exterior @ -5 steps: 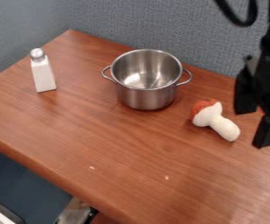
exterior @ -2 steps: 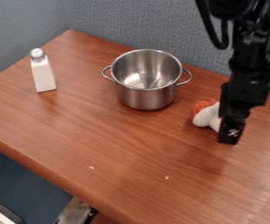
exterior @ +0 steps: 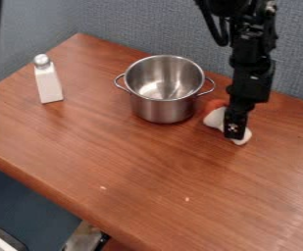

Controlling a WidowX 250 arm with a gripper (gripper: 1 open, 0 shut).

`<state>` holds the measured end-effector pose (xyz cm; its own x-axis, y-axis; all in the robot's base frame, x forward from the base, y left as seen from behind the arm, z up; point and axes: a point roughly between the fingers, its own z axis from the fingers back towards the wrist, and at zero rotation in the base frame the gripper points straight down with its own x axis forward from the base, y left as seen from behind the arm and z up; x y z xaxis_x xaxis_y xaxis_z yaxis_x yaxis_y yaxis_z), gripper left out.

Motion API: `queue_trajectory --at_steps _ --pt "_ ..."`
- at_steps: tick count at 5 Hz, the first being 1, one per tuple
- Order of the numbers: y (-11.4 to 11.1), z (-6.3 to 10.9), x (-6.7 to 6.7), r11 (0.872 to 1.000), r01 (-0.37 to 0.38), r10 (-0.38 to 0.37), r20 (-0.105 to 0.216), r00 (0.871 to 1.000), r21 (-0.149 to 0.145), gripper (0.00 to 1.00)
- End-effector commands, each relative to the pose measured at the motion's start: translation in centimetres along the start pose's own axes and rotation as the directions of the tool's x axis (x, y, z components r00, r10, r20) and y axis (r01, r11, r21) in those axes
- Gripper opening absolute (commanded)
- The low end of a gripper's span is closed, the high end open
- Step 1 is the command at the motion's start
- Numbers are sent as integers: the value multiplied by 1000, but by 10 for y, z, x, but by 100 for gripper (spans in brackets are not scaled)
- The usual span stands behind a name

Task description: Put the mushroom in the metal pot

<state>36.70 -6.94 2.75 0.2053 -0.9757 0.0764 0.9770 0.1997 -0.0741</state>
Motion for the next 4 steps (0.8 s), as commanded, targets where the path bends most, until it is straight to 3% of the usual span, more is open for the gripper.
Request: queue_trajectory --at_steps 1,2,3,4 --pt "6 24 4 998 -27 25 30 999 64 0" --pt "1 44 12 993 -50 46 41 998 103 100" --pt "1 52 8 992 -82 79 37 996 99 0" --pt "2 48 -1 991 -107 103 44 994 80 0"
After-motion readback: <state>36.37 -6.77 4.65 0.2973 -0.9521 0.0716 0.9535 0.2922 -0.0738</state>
